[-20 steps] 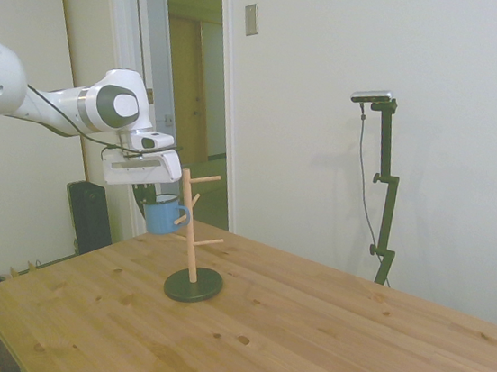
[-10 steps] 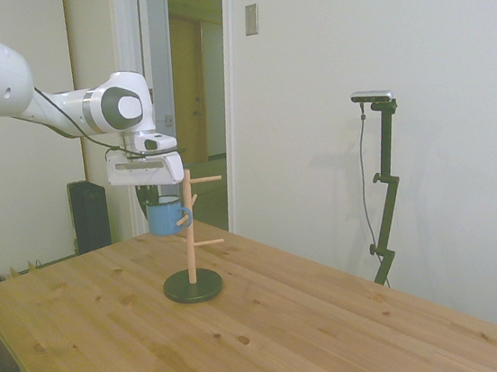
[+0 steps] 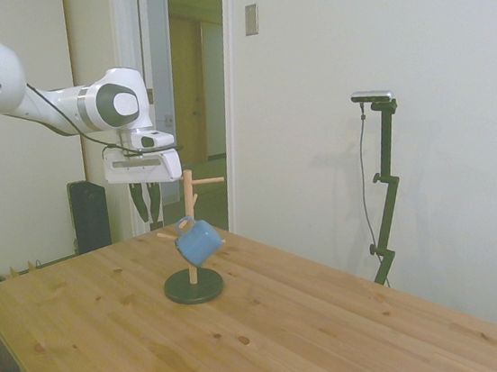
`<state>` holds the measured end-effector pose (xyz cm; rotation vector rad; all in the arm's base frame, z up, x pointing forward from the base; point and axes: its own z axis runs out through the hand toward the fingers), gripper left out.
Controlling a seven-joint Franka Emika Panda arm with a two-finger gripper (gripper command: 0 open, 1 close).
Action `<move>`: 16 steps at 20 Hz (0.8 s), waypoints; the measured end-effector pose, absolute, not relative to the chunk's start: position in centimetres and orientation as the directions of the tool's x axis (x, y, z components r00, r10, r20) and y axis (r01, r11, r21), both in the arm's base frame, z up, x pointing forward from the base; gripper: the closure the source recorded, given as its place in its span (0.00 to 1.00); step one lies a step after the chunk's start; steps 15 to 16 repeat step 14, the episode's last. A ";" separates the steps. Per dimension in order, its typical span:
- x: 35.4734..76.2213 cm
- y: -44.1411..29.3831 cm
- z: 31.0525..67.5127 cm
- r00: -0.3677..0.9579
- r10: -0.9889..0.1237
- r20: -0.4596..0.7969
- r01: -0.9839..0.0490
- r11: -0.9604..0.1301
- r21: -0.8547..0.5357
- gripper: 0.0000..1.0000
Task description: Hang the mug
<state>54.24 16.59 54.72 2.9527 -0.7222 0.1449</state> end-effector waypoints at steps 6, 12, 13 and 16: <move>52.6 16.4 55.5 0.882 -0.453 0.128 -0.464 -0.883 0.068 0.00; 46.7 14.3 56.8 0.865 -0.479 0.149 -0.491 -0.870 0.048 0.00; 45.6 13.0 57.1 0.852 -0.499 0.158 -0.510 -0.859 0.037 0.00; 44.5 11.3 57.2 0.835 -0.524 0.167 -0.535 -0.844 0.025 0.00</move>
